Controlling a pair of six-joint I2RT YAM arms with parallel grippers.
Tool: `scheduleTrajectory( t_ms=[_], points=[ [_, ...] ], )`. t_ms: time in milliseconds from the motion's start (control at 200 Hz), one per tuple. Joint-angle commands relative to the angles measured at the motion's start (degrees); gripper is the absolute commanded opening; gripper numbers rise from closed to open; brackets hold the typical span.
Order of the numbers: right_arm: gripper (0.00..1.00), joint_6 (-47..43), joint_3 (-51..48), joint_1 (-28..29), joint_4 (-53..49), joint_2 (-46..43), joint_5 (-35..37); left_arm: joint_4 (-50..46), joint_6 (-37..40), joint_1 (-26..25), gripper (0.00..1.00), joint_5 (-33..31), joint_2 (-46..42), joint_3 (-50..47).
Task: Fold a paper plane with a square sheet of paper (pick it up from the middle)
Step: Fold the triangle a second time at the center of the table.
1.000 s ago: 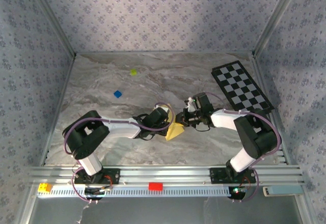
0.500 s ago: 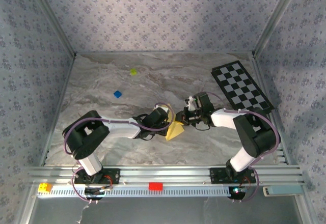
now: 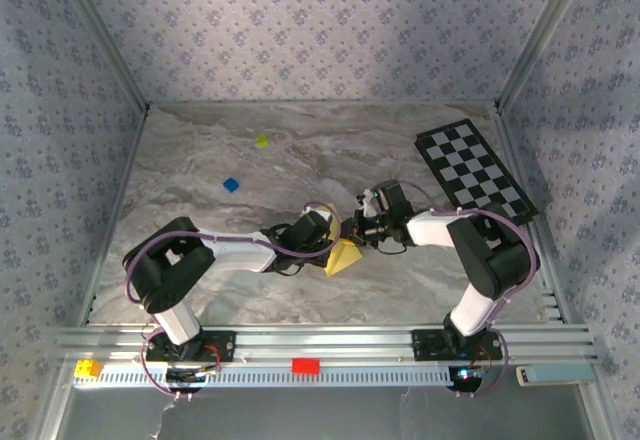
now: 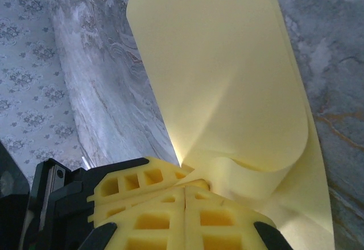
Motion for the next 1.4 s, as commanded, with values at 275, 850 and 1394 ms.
scheduleTrajectory(
  t_ms=[275, 850, 1394],
  points=[
    [0.02, 0.1, -3.3, -1.1, 1.9, 4.6, 1.8, -3.2, -0.2, 0.2, 0.00, 1.0, 1.7, -0.6],
    [0.04, -2.9, 2.0, -2.6, -4.4, 2.4, 2.2, -4.4, 0.3, 0.2, 0.00, 1.2, 1.8, -0.1],
    [0.03, -1.7, 2.2, -4.0, -10.5, 1.9, 12.2, -4.4, 0.1, 0.2, 0.00, 0.5, 0.6, -1.4]
  ],
)
